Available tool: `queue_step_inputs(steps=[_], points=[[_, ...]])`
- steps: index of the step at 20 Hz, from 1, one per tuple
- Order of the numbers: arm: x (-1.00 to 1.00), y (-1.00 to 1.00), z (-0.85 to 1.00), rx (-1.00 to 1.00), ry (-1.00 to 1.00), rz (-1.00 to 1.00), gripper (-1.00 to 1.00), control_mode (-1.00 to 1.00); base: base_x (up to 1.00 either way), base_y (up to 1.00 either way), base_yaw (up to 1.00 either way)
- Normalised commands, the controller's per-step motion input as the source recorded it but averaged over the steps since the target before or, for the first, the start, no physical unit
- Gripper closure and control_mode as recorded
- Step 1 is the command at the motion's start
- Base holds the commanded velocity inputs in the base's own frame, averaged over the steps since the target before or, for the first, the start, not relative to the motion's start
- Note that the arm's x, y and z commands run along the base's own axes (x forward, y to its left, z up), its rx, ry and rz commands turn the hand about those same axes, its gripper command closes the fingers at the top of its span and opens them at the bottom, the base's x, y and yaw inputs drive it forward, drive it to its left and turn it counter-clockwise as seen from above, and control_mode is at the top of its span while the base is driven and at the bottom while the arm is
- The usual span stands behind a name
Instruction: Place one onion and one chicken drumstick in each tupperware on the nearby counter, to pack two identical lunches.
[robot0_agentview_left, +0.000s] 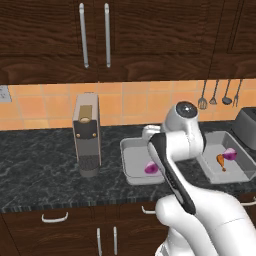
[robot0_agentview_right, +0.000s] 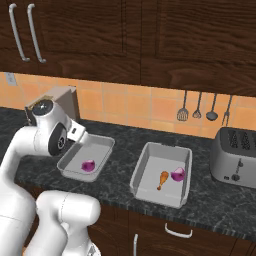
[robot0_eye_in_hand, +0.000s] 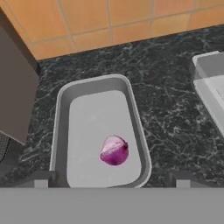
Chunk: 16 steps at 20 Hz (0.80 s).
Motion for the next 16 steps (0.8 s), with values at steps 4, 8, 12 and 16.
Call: queue_step_inputs(steps=[4,8,12,16], points=[[-1.0,-0.01,0.81,0.01,0.16,-0.01,-1.0,-1.0,0.0,0.0,0.0],[-0.86,-0.02,0.06,0.0,0.07,-0.01,-1.0,-1.0,0.0,0.0,0.0],[0.0,0.0,0.0,0.0,0.0,0.0,-1.0,1.0,-1.0,-0.58,-0.19],[0.0,0.0,0.0,0.0,0.0,0.0,-1.0,1.0,-1.0,-0.79,-0.38]])
